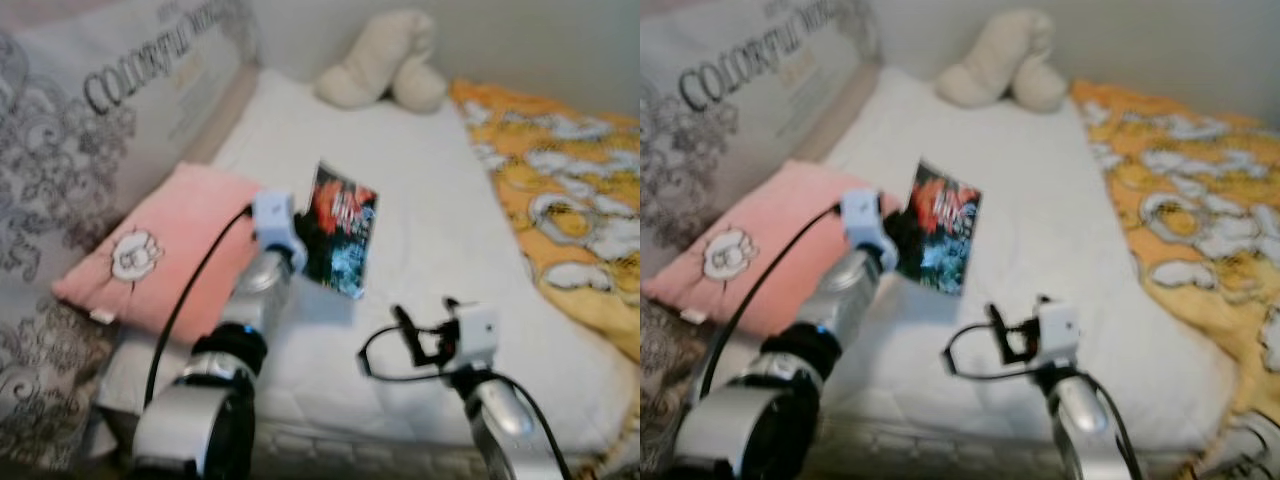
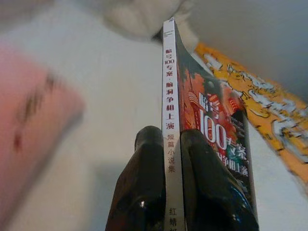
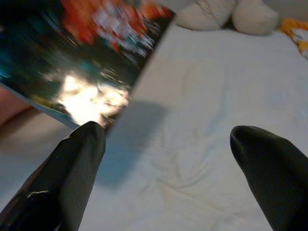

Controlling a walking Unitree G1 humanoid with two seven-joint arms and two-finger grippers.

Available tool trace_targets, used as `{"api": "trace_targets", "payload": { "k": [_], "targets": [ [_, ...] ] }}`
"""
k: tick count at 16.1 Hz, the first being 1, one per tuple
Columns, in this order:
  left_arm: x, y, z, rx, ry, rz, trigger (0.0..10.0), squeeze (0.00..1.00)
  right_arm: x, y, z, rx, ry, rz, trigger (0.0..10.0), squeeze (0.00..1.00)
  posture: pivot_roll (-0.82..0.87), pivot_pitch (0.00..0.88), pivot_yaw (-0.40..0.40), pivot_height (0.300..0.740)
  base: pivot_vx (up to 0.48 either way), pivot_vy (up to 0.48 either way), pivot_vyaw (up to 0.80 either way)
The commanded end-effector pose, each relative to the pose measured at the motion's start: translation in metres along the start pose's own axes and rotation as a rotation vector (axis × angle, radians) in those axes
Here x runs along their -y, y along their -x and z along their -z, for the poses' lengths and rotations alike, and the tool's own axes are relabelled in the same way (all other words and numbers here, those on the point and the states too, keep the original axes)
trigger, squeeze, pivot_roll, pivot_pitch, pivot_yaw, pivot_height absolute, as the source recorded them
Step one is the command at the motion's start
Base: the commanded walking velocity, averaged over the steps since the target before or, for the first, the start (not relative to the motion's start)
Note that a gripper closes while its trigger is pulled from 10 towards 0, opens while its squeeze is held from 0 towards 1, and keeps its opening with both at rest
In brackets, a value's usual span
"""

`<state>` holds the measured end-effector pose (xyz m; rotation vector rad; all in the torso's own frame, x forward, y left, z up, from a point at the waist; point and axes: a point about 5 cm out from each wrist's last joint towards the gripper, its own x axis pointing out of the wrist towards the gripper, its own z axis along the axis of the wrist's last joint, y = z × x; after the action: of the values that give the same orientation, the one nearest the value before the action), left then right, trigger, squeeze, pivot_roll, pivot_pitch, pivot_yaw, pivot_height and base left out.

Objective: Clean up the room

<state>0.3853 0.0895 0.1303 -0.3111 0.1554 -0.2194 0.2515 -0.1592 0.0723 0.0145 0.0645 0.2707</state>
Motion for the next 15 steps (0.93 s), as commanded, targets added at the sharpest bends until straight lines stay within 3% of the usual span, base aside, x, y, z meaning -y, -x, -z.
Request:
{"api": "trace_targets", "payload": {
  "k": [1,2,4,5,6,7,8,10,11,12,13,15],
  "targets": [
    [0.0,-0.002,0.001,-0.033,0.086,-0.001,10.0,0.0,0.011,0.009,-0.002,-0.024,0.003,0.015,10.0,0.0,-0.04,0.094,-0.094,0.74,0.0,0.0,0.0],
    [-0.009,0.004,0.025,-0.147,0.226,-0.041,10.0,0.0,0.015,0.024,-0.004,-0.053,0.012,0.012,10.0,0.0,-0.08,0.127,-0.125,0.74,0.0,0.0,0.0],
    [-0.017,0.012,0.044,-0.227,0.261,-0.08,10.0,0.0,0.015,0.037,-0.002,-0.087,0.016,0.004,10.0,0.0,-0.11,0.155,-0.139,0.74,0.0,0.0,0.0],
    [-0.02,0.015,0.05,-0.251,0.24,-0.099,10.0,0.0,0.014,0.041,0.0,-0.102,0.018,0.0,10.0,0.0,-0.11,0.158,-0.141,0.74,0.0,0.0,0.0],
    [-0.03,0.018,0.053,-0.262,0.16,-0.134,10.0,0.0,0.011,0.047,0.002,-0.126,0.015,-0.008,10.0,0.0,-0.12,0.176,-0.145,0.74,0.0,0.0,0.0],
    [-0.048,0.018,0.039,-0.211,-0.045,-0.205,10.0,0.0,0.006,0.052,0.002,-0.144,0.013,-0.018,10.0,0.0,-0.12,0.183,-0.14,0.74,0.0,0.0,0.0],
    [-0.054,0.017,0.027,-0.167,-0.069,-0.224,10.0,0.0,0.004,0.055,0.001,-0.15,0.009,-0.019,10.0,0.0,-0.12,0.188,-0.137,0.74,0.0,0.0,0.0],
    [-0.064,0.016,0.009,-0.115,-0.252,-0.254,10.0,0.0,0.003,0.057,0.002,-0.163,0.0,-0.012,10.0,0.0,-0.11,0.2,-0.133,0.74,0.0,0.0,0.0],
    [-0.067,0.014,0.0,-0.086,-0.223,-0.265,10.0,0.0,0.003,0.059,0.003,-0.173,-0.003,-0.012,10.0,0.0,-0.11,0.202,-0.131,0.74,0.0,0.0,0.0],
    [-0.066,0.012,-0.006,-0.064,-0.207,-0.261,10.0,0.0,0.003,0.059,0.003,-0.176,-0.003,-0.012,10.0,0.0,-0.11,0.206,-0.13,0.74,0.0,0.0,0.0],
    [-0.053,0.004,-0.026,0.009,-0.164,-0.204,10.0,0.0,0.002,0.06,0.003,-0.183,-0.004,-0.011,10.0,0.0,-0.11,0.206,-0.128,0.74,0.0,0.0,0.0],
    [-0.006,-0.01,-0.055,0.129,-0.056,0.001,10.0,0.0,0.0,0.064,0.004,-0.193,-0.01,-0.006,10.0,0.0,-0.11,0.194,-0.121,0.74,0.0,0.0,0.0]
  ]
}}
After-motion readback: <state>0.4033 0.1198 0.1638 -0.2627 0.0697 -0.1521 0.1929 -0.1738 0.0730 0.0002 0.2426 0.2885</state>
